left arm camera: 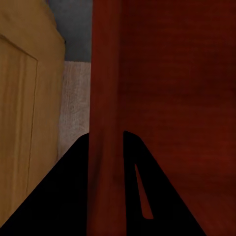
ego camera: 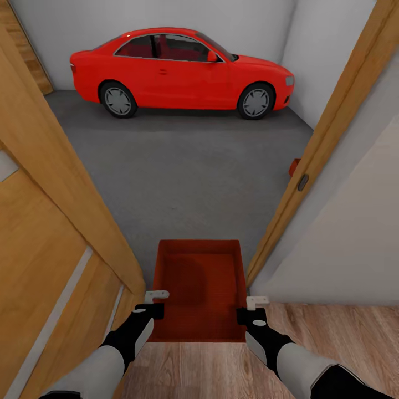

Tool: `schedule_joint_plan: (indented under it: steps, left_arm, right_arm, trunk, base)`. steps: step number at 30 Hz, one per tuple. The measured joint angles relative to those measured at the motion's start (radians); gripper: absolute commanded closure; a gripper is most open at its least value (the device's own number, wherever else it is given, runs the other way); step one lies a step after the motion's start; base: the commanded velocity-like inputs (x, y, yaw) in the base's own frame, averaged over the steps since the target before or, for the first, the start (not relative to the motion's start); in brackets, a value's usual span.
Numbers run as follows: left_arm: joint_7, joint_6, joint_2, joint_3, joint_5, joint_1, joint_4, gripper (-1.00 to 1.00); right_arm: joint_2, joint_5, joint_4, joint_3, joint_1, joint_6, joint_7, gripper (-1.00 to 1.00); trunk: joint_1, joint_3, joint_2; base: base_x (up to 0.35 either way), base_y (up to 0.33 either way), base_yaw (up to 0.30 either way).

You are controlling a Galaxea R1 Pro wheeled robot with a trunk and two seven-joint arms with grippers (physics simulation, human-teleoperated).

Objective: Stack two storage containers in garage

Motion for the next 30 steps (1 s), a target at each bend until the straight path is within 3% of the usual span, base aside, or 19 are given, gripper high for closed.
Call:
schedule_joint_plan:
  steps: [11, 30]
  left_arm:
    - [-0.002, 0.001, 0.001, -0.001, 0.000, 0.000, -0.005, 1.00]
    - [0.002, -0.001, -0.001, -0.001, 0.001, 0.000, -0.004, 1.00]
  right_arm:
    - [0.000, 0.002, -0.003, -0.002, 0.000, -0.001, -0.001, 1.00]
    - [-0.003, -0.001, -0.005, 0.001, 0.000, 0.000, 0.000, 1.00]
  trunk:
    - [0.000, 0.000, 0.000]
    - [0.000, 0.000, 0.000]
  base:
    - [0.084, 0.226, -0.002]
    - [0.003, 0.007, 0.000]
